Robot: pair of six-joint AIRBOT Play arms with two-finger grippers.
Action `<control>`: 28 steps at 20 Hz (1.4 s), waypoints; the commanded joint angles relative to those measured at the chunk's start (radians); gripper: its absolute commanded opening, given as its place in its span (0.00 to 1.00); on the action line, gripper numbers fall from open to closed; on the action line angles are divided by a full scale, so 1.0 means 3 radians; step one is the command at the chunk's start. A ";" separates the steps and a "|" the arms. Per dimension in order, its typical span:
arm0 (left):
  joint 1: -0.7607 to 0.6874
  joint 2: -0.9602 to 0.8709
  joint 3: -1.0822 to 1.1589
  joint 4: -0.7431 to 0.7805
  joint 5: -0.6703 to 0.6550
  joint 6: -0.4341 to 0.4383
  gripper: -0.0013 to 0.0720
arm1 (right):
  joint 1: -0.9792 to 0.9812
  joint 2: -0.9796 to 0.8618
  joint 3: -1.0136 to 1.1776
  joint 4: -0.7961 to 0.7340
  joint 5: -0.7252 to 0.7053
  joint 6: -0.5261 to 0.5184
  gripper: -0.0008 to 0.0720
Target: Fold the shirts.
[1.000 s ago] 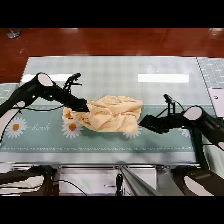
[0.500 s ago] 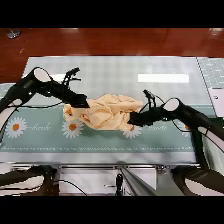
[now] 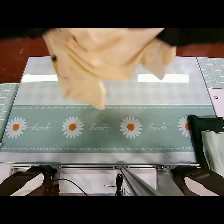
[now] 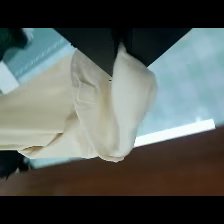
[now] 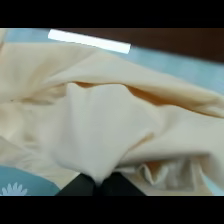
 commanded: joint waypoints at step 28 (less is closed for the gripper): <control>0.0128 -0.0046 -0.1706 0.0186 0.0345 -0.0066 0.06 | -0.0341 0.0627 -0.2637 0.0146 -0.0886 0.0146 0.04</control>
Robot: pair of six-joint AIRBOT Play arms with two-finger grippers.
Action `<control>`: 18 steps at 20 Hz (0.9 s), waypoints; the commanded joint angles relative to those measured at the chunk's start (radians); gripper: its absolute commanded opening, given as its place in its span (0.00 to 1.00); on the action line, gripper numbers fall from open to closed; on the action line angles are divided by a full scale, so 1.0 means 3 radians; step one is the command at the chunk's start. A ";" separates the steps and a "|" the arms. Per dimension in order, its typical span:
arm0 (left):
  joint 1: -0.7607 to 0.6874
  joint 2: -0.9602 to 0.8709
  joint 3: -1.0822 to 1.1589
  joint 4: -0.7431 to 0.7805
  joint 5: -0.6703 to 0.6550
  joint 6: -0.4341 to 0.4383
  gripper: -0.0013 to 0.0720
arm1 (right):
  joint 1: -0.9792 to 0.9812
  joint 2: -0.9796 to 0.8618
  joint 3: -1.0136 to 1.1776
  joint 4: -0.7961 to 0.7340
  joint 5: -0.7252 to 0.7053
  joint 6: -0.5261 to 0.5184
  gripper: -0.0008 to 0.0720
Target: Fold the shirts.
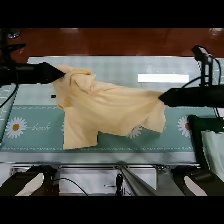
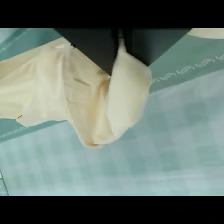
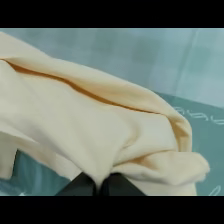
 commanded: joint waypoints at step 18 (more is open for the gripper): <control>0.0745 -0.1183 0.0221 0.0364 -0.0454 -0.0340 0.97 | -0.1405 -0.2160 0.1558 0.0389 0.0754 -0.0439 0.88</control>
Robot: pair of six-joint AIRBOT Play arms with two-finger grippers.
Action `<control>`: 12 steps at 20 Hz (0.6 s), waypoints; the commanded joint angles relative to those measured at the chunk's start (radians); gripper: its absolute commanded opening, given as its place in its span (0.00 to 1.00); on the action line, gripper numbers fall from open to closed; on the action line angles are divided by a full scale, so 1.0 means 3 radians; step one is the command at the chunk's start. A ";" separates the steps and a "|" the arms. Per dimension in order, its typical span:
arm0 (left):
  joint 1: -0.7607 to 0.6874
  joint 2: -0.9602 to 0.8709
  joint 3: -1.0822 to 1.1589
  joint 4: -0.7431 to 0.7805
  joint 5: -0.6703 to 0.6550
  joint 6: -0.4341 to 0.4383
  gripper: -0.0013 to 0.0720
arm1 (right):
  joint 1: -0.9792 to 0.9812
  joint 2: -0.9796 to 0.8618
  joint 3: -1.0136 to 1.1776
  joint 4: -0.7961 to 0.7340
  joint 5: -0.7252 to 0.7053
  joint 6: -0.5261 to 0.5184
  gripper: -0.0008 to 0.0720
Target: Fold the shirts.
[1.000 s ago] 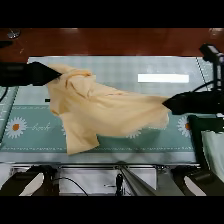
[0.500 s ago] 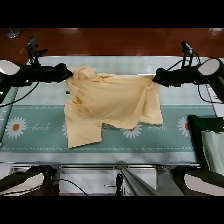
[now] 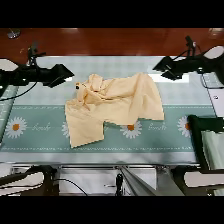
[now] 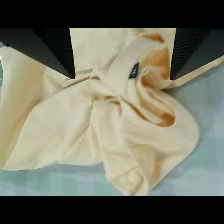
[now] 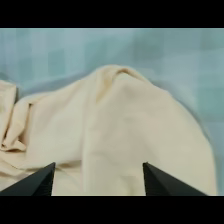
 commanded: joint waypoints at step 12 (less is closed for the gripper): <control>0.1184 0.0486 -0.1717 -0.0242 -0.0303 0.0351 0.97 | -0.1431 0.2061 -0.3084 0.0701 -0.0078 -0.0805 0.87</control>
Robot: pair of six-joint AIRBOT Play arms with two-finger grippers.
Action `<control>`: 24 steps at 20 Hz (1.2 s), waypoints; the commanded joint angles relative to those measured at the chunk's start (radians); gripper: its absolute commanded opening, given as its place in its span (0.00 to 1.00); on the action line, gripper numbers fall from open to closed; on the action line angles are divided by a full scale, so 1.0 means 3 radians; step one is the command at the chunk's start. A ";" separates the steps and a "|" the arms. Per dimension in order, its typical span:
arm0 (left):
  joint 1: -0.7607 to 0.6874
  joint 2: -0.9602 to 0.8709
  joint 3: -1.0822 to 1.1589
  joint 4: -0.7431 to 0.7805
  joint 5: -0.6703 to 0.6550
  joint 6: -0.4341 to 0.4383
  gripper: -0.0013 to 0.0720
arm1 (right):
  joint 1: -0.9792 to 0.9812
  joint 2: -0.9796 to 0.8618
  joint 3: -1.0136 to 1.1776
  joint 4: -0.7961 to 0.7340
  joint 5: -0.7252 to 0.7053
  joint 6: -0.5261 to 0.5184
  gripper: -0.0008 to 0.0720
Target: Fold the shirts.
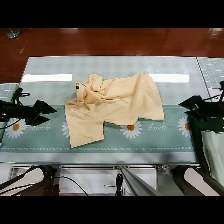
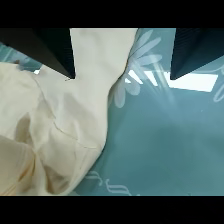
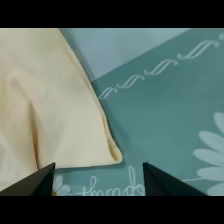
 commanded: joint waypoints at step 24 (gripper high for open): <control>-0.0949 -0.0594 0.0385 -0.0286 0.0542 0.0203 0.97 | -0.0066 0.0566 -0.0687 0.0627 0.0191 -0.0435 0.87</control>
